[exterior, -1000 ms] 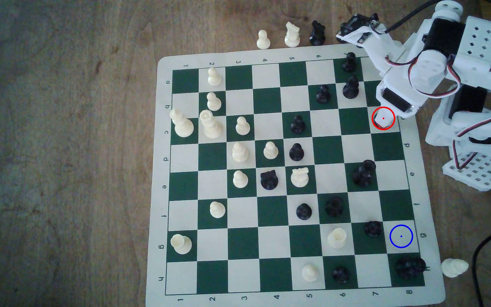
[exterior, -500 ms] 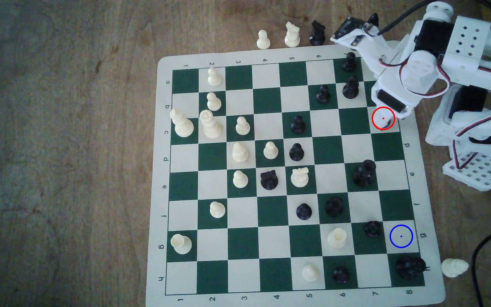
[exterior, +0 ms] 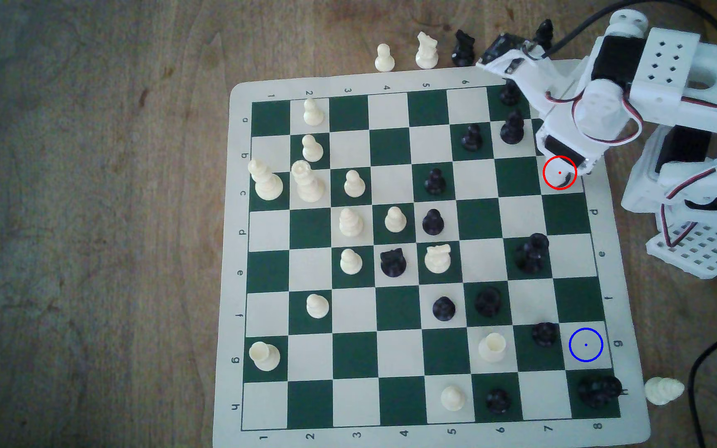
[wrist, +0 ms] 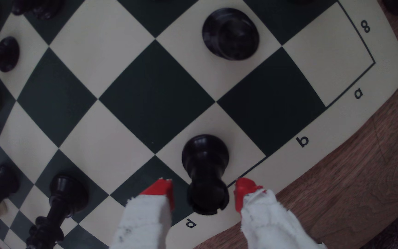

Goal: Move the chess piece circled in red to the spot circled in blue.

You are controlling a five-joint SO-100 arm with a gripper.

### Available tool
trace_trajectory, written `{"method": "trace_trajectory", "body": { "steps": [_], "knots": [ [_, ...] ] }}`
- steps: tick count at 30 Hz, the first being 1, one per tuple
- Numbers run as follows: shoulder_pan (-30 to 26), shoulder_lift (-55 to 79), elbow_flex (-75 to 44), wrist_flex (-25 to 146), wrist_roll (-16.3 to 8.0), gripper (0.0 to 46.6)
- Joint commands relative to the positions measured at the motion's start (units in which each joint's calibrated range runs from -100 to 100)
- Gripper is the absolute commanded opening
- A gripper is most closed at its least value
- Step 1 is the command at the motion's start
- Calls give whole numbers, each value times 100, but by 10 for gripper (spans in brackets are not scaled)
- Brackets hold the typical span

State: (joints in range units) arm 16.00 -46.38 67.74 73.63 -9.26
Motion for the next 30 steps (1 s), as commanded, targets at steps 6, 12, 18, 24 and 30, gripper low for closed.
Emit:
{"method": "trace_trajectory", "body": {
  "steps": [6, 12, 18, 24, 30],
  "knots": [
    [-1, 96, -101, -155, 5, 129],
    [-48, 79, -101, -155, 5, 60],
    [-134, 71, -128, -90, 5, 5],
    [-314, -439, -300, 328, 5, 3],
    [-1213, -1364, -971, 1491, -161, 3]
  ]
}}
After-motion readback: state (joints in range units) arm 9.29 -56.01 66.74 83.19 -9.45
